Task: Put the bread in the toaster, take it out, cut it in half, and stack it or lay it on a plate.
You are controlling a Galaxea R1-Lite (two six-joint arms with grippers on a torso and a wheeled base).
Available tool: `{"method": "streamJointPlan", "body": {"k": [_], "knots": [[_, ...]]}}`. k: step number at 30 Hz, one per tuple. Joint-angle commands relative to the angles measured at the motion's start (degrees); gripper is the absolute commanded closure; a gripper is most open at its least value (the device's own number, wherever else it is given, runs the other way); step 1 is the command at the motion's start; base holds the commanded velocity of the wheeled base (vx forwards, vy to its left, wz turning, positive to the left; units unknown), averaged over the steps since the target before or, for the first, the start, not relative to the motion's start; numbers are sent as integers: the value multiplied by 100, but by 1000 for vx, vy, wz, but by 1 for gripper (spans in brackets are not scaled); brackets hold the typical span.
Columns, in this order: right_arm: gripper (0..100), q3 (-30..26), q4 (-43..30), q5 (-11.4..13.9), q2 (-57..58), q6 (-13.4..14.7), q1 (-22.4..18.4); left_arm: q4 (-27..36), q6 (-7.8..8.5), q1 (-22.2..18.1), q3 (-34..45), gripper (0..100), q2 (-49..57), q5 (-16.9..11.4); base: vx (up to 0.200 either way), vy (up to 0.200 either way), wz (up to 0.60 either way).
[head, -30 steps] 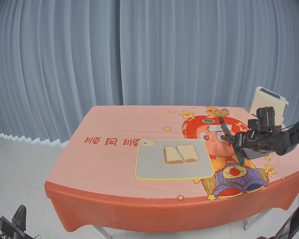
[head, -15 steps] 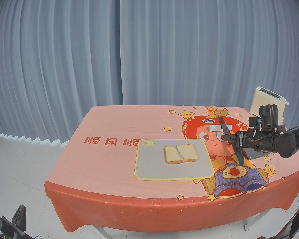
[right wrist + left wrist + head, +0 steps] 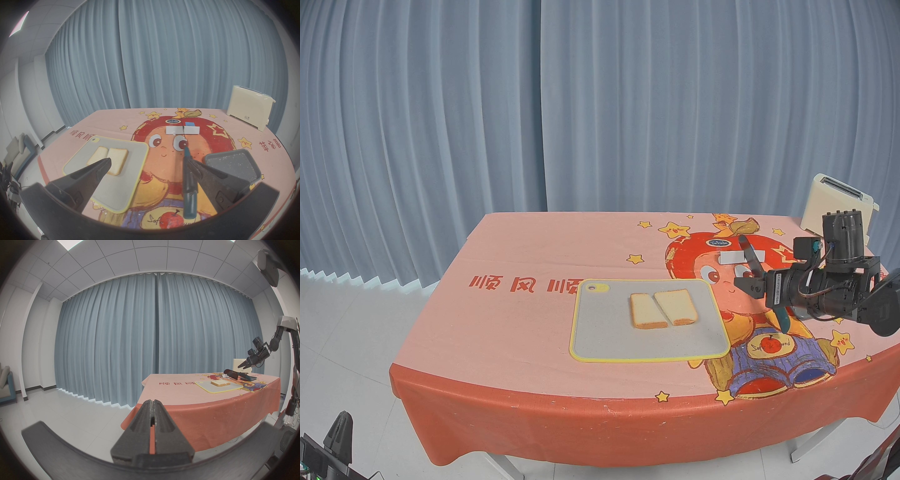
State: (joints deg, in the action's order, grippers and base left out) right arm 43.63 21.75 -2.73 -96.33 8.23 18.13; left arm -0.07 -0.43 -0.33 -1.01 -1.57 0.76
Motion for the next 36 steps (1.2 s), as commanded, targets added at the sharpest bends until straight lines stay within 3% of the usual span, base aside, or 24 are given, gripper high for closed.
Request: {"method": "streamJointPlan", "body": {"k": [1,12,19,36], "knots": [[0,-100,5,1,71,-5,156,-1,-1,-2,101,100,-10,4,0,0,0],[0,-171,14,1,79,-5,305,-1,-1,-2,101,100,-10,4,0,0,0],[0,-276,22,9,53,56,622,-1,-1,-2,101,100,-10,4,0,0,0],[0,111,365,9,-527,-5,358,-1,-1,-2,101,100,-10,4,0,0,0]]}}
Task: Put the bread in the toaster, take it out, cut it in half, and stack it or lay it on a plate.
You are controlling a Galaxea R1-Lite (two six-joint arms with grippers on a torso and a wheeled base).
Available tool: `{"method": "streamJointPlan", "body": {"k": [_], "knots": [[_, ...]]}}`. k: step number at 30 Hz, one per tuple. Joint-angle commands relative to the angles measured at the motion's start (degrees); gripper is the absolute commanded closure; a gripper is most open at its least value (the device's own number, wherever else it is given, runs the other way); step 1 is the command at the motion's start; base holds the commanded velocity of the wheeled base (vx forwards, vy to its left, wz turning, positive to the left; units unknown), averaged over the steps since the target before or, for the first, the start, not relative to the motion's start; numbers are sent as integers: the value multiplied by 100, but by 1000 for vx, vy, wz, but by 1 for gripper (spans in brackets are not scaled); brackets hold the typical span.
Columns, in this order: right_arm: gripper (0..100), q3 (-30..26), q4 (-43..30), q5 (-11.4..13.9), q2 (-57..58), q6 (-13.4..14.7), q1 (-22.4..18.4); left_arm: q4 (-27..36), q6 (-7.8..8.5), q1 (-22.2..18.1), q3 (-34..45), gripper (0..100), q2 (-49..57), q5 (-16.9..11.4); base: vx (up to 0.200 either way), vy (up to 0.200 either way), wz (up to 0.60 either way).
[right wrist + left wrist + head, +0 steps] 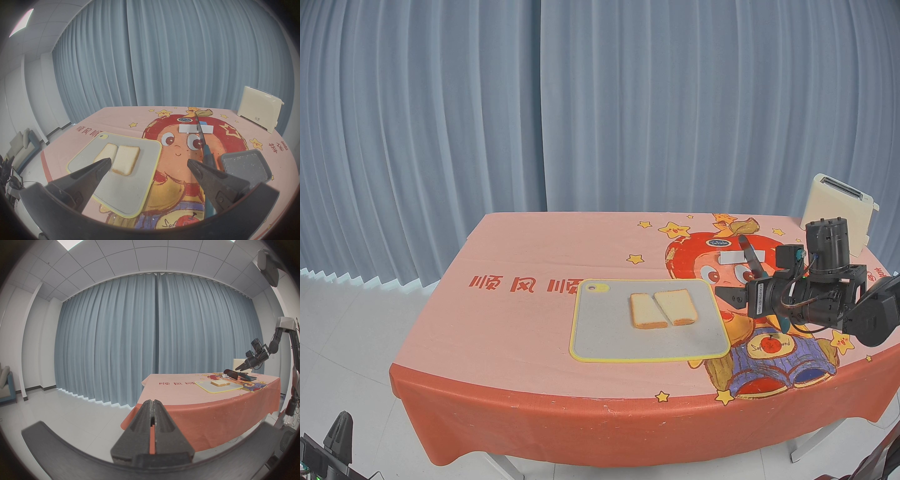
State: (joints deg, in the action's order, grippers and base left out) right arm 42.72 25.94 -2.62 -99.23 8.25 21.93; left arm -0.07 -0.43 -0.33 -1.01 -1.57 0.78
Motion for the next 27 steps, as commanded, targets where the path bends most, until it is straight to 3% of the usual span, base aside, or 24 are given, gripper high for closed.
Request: {"method": "streamJointPlan", "body": {"k": [1,6,15,27], "knots": [[0,316,-72,-2,-316,-8,-5,-1,-1,-2,101,100,-10,1,0,0,0],[0,712,-124,-10,-641,-17,48,-1,-1,-2,101,100,-10,1,0,0,0],[0,1652,-889,-89,-1248,-87,74,-1,-1,-2,101,100,-10,1,0,0,0],[0,1819,-924,-248,-1687,-184,74,-1,-1,-2,101,100,-10,1,0,0,0]]}}
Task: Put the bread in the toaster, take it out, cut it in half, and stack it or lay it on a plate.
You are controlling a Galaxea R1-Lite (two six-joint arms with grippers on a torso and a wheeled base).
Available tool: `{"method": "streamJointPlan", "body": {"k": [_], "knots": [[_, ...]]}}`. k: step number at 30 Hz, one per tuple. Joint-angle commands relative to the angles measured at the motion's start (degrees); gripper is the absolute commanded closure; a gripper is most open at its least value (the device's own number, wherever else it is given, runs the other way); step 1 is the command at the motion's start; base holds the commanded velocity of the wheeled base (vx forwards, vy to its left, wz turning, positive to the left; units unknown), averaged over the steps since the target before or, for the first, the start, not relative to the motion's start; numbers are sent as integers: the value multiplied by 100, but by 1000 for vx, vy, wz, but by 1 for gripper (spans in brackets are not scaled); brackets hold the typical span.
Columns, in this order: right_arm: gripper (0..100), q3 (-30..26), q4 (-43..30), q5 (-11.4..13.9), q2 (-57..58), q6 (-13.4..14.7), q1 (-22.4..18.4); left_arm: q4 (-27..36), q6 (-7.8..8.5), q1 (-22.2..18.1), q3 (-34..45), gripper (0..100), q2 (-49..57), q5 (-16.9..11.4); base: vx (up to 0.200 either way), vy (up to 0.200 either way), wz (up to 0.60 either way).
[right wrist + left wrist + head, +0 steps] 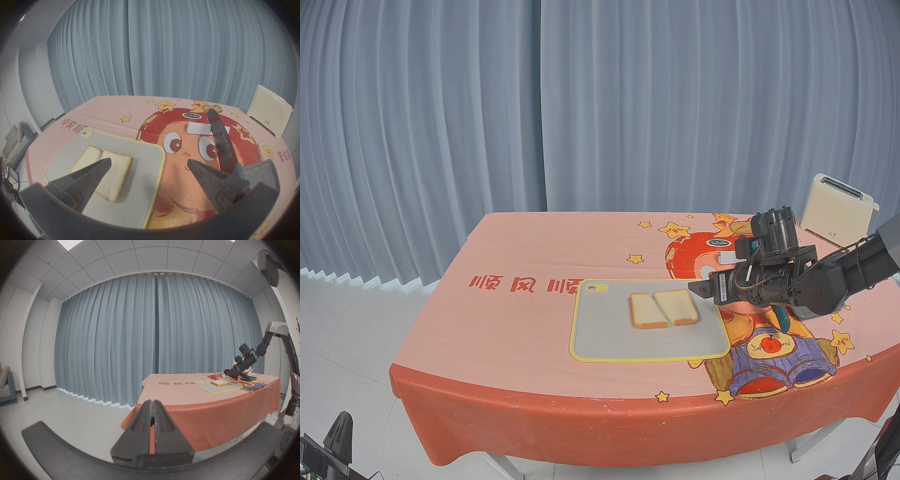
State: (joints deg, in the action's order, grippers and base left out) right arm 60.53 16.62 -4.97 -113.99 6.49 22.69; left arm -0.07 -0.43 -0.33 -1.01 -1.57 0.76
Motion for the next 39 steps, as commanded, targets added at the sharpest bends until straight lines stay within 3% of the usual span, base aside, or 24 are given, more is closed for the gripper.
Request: {"method": "streamJointPlan", "body": {"k": [1,7,13,38,39], "knots": [[0,65,8,-12,-246,-7,-1,-1,-1,-2,101,100,-10,4,0,0,0],[0,100,8,-30,-299,-33,43,-1,-1,-2,101,100,-10,4,0,0,0],[0,196,0,-346,-448,-130,69,-1,-1,-2,101,100,-10,4,0,0,0],[0,249,-9,-505,-694,-192,131,-1,-1,-2,101,100,-10,4,0,0,0],[100,249,-9,-505,-686,-200,140,-1,-1,-2,101,100,-10,4,0,0,0]]}}
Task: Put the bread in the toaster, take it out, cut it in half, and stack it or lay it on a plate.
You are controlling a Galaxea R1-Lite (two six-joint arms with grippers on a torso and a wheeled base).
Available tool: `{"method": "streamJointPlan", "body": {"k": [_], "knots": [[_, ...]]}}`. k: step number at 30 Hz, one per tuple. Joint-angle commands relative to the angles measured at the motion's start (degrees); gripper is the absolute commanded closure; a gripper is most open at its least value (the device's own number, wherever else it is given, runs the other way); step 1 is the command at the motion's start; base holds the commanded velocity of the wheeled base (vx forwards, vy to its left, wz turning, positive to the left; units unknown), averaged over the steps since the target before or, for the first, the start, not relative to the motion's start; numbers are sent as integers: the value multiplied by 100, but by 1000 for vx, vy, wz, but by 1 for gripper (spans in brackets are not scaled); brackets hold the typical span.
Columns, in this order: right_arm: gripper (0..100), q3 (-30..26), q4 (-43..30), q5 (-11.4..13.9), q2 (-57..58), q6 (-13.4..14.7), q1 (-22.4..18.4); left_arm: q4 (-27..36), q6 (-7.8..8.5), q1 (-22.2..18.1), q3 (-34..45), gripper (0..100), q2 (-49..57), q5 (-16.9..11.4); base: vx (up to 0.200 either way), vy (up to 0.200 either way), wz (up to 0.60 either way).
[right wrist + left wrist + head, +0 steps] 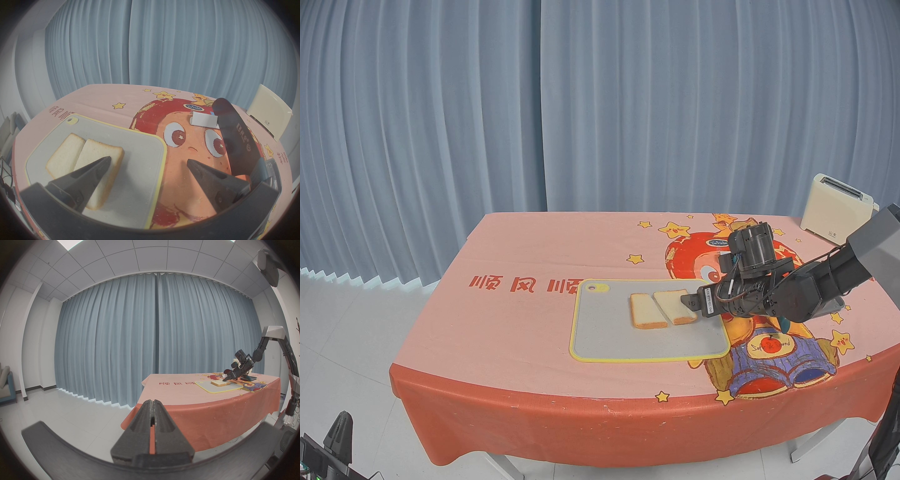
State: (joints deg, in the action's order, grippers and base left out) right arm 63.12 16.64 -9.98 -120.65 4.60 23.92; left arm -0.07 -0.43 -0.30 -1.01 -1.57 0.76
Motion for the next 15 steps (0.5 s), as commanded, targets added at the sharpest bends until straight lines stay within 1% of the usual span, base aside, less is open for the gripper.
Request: {"method": "streamJointPlan", "body": {"k": [1,4,5,7,15], "knots": [[100,-11,-12,-4,-20,-11,34,-1,-1,-5,101,100,-10,4,0,0,0],[100,-19,-12,-30,-11,-11,52,-1,-1,-5,101,100,-10,4,0,0,0],[100,-28,-12,-91,-11,-11,60,-1,-1,-5,101,100,-10,4,0,0,0],[100,-37,-12,-127,-11,-11,78,-1,-1,-5,101,100,-10,4,0,0,0],[100,-90,-12,-144,42,-20,87,-1,-1,-5,101,100,-10,4,0,0,0]]}}
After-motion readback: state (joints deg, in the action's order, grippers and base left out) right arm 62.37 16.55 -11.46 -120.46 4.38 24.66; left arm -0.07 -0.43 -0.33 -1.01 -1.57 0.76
